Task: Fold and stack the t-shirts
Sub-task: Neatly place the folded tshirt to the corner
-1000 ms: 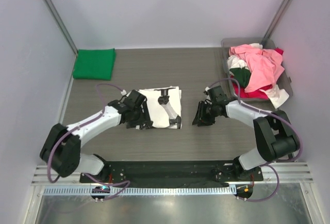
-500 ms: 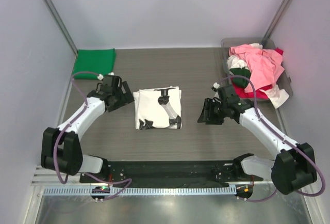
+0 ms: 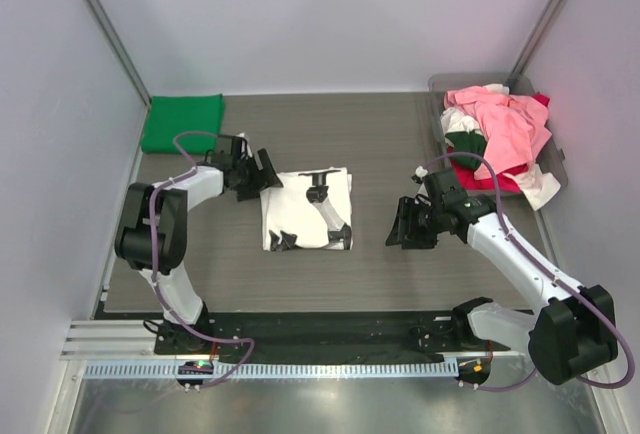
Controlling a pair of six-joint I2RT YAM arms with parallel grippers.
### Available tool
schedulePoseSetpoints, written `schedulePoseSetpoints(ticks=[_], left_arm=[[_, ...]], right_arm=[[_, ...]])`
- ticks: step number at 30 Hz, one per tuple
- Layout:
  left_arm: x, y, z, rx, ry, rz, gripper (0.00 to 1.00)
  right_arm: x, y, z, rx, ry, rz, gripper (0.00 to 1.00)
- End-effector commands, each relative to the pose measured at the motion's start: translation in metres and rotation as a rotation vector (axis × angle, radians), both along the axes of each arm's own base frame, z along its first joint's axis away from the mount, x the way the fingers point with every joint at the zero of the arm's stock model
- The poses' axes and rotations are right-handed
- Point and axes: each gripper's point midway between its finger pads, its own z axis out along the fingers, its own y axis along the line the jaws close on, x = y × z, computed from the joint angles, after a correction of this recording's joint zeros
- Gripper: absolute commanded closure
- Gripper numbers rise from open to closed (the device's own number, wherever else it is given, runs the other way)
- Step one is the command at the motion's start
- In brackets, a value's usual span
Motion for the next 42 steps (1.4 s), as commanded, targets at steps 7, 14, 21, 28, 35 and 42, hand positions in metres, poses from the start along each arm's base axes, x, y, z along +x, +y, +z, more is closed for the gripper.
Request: schedulePoseSetpoints(ticks=[7, 14, 21, 28, 35, 42], left_arm=[[0.019, -0.037, -0.03, -0.122, 0.055, -0.04, 0.53], [0.035, -0.038, -0.003, -0.064, 0.014, -0.134, 1.0], [0.057, 0.032, 0.044, 0.252, 0.02, -0.14, 1.0], [0.087, 0.099, 0.105, 0.401, -0.032, -0.042, 1.0], [0.124, 0.143, 0.166, 0.488, -0.185, 0.009, 1.0], [0.154, 0.177, 0.193, 0.448, -0.293, 0.065, 1.0]], right_arm=[[0.003, 0.003, 0.002, 0.005, -0.011, 0.022, 0.49], [0.003, 0.004, 0.003, 0.014, -0.01, 0.032, 0.49], [0.002, 0.005, 0.007, 0.024, -0.026, 0.039, 0.49], [-0.001, 0.009, 0.004, 0.042, -0.004, 0.066, 0.49], [-0.004, 0.012, -0.002, 0.052, 0.03, 0.083, 0.5], [-0.006, 0.013, -0.008, 0.05, 0.064, 0.09, 0.5]])
